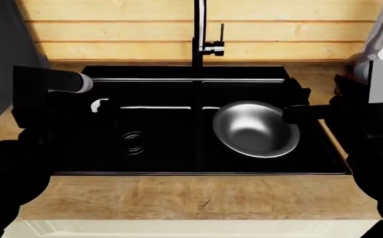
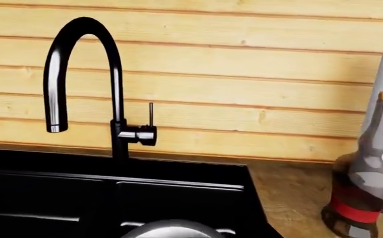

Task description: Pick the cup and bowl from the sink and place them on the counter for drying.

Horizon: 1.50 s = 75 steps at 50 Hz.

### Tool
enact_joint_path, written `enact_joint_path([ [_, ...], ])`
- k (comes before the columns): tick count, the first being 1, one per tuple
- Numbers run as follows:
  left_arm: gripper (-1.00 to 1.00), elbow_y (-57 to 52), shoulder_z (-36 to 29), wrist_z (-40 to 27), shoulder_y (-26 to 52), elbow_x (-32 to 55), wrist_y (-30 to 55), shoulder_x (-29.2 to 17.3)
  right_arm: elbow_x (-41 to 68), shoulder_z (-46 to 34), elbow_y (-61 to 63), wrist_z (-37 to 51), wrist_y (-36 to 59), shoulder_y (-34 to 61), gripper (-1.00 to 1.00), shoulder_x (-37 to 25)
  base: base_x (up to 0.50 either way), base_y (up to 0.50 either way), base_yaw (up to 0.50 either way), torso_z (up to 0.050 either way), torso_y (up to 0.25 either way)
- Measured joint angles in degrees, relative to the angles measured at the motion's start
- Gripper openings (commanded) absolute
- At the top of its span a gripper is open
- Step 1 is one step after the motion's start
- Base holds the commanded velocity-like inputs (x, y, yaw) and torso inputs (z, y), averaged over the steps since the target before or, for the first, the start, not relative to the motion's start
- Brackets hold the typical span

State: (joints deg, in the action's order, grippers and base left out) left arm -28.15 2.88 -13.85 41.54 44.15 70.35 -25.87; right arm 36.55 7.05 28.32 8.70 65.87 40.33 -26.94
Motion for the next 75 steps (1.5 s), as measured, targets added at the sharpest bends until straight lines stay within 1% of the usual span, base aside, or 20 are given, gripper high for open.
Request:
enact_joint_path([
  [22,1.00,1.5,-1.3,0.6,-1.0,-0.9,-1.9,-0.8,1.4,-0.1,-0.2,0.4,2.0,-0.5,1.00,-0.3,0.48,0.00,0.00,0.000,0.001],
  [32,1.00,2.9,-2.6,1.0,-0.8,-1.6,-3.0,-0.8,1.7,-0.3,-0.2,1.1,3.2,0.1,1.00,-0.6,0.29,0.00,0.00,0.000,0.001],
  [39,1.00,3.2,-3.1,1.1,-0.7,-1.6,-3.3,-0.9,2.1,-0.2,-0.2,1.4,4.2,0.6,1.00,-0.8,0.07,0.00,0.00,0.000,0.001],
  [43,1.00,3.4,-3.4,1.2,-0.6,-1.7,-3.4,-0.9,3.1,-0.4,-0.5,1.4,6.3,1.0,1.00,-1.0,0.00,0.00,0.00,0.000,0.000],
  [49,1.00,3.6,-3.6,1.3,-0.8,-1.6,-3.6,-0.9,5.7,-1.8,-1.8,1.7,12.7,2.7,1.00,-1.2,0.00,0.00,0.00,0.000,0.000],
  [52,1.00,3.6,-3.7,1.3,-1.1,-1.6,-3.7,-0.9,9.5,-3.2,-3.3,3.5,15.6,4.1,1.00,-2.0,0.00,0.00,0.00,0.000,0.000],
  [57,1.00,3.5,-3.5,1.2,-1.6,-1.3,-3.8,-1.0,20.3,-6.9,-7.2,9.6,18.9,7.4,1.00,-4.5,0.00,0.00,0.00,0.000,0.000],
  [65,1.00,3.5,-3.2,1.2,-2.5,-1.1,-4.2,-1.1,37.8,-16.2,-14.2,18.8,21.5,14.3,1.00,-8.8,0.00,0.00,0.00,0.000,0.000],
  [71,1.00,3.6,-3.3,1.2,-3.1,-1.2,-4.6,-1.1,47.1,-24.4,-17.8,19.9,22.4,19.4,1.00,-11.7,0.00,0.00,0.00,0.000,0.000],
  [75,1.00,3.5,-3.2,1.1,-3.4,-1.1,-4.7,-1.2,48.6,-30.0,-18.8,17.2,22.5,22.1,1.00,-13.5,0.00,0.00,0.00,0.000,0.000],
])
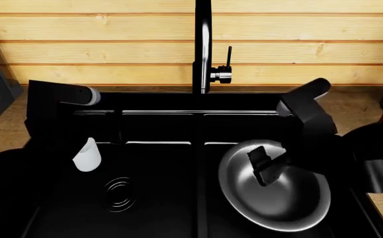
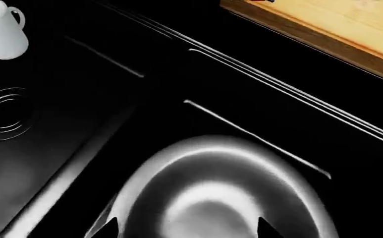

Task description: Pick the cup and bowl from the sink and place them on the counter for drying.

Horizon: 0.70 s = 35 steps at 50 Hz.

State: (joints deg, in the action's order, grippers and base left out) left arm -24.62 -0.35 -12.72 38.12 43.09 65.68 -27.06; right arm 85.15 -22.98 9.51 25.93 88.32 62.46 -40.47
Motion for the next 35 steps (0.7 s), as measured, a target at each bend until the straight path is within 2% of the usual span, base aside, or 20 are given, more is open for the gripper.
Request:
enact_joint_path([
  [14,1.00,-0.9,0.8,-0.5,-0.7,1.0,0.8,-0.7,-1.6,-14.1,-4.1,-10.9,-0.9,6.0,1.00,-1.3,0.00,0.00,0.00,0.000,0.000],
  [35,1.00,-2.0,1.3,-1.1,-2.1,1.9,1.1,-1.2,-6.3,-24.8,-8.3,-18.4,-4.2,6.2,1.00,0.9,0.00,0.00,0.00,0.000,0.000],
])
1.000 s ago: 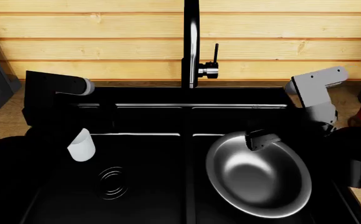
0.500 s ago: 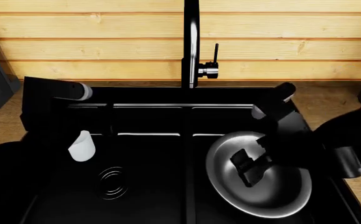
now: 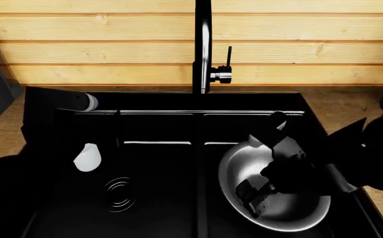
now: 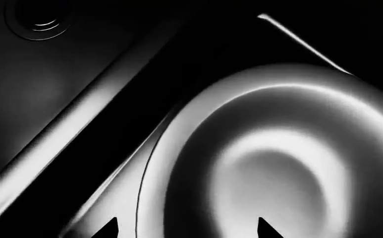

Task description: Pick the cup and bowl from the sink and place them on the counter for drying.

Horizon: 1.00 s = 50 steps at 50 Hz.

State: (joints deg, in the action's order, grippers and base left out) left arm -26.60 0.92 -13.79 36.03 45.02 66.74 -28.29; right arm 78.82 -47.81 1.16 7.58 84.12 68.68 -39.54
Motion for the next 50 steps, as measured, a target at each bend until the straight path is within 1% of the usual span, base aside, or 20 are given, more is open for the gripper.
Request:
enact_joint_path([
  [17,1.00,-0.7,0.7,-0.4,-1.8,0.5,-0.4,-0.5,-6.3,-7.0,-6.9,-6.3,-4.6,-1.1,1.00,4.6,0.00,0.00,0.00,0.000,0.000],
  [36,1.00,-0.7,0.7,-0.7,-2.8,0.6,-1.1,-0.7,-9.3,-10.9,-10.4,-8.9,-7.8,-4.2,1.00,6.5,0.00,0.00,0.00,0.000,0.000],
  [46,1.00,-0.6,0.7,-0.8,-3.2,0.7,-1.4,-0.9,-9.9,-11.8,-11.3,-8.9,-8.7,-5.1,1.00,7.0,0.00,0.00,0.00,0.000,0.000],
  [47,1.00,-0.6,0.7,-0.8,-3.2,0.7,-1.5,-0.9,-9.9,-11.7,-11.3,-8.8,-8.8,-5.2,-1.00,7.0,0.00,0.00,0.00,0.000,0.000],
  [50,1.00,-0.7,0.6,-0.8,-3.3,0.7,-1.6,-0.9,-9.6,-11.5,-11.1,-8.3,-8.8,-5.4,-1.00,6.9,0.00,0.00,0.00,0.000,0.000],
])
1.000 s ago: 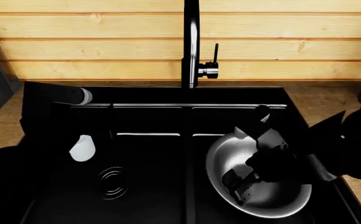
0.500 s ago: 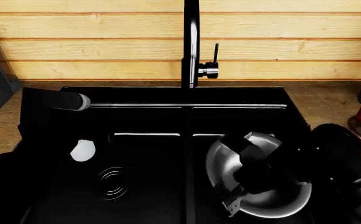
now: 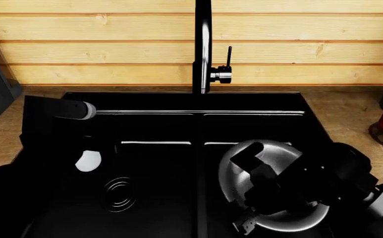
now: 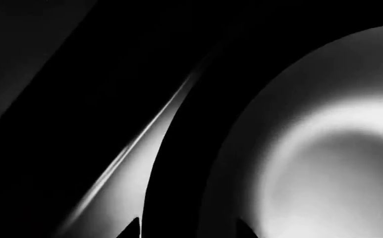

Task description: Pick the cup and bowl from the sink and place them on the counter for drying.

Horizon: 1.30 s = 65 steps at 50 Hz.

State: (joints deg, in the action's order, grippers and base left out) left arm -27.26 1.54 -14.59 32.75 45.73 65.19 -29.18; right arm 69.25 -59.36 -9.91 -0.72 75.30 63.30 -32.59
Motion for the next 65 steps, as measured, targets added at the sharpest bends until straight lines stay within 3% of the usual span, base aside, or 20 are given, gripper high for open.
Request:
enact_joint_path([
  [16,1.00,1.0,-1.1,0.1,0.3,-0.4,-0.9,0.3,5.5,4.7,4.4,7.6,2.8,0.9,-1.00,-1.8,0.00,0.00,0.00,0.000,0.000],
  [44,1.00,1.4,-1.2,0.1,0.1,-0.3,-2.1,0.1,31.3,16.1,13.6,29.6,4.2,8.2,-1.00,-6.8,0.00,0.00,0.00,0.000,0.000],
  [65,1.00,1.4,-1.2,-0.2,-0.2,0.0,-2.7,0.1,48.6,13.5,21.2,47.1,3.8,16.1,-1.00,-12.7,0.00,0.00,0.00,0.000,0.000],
])
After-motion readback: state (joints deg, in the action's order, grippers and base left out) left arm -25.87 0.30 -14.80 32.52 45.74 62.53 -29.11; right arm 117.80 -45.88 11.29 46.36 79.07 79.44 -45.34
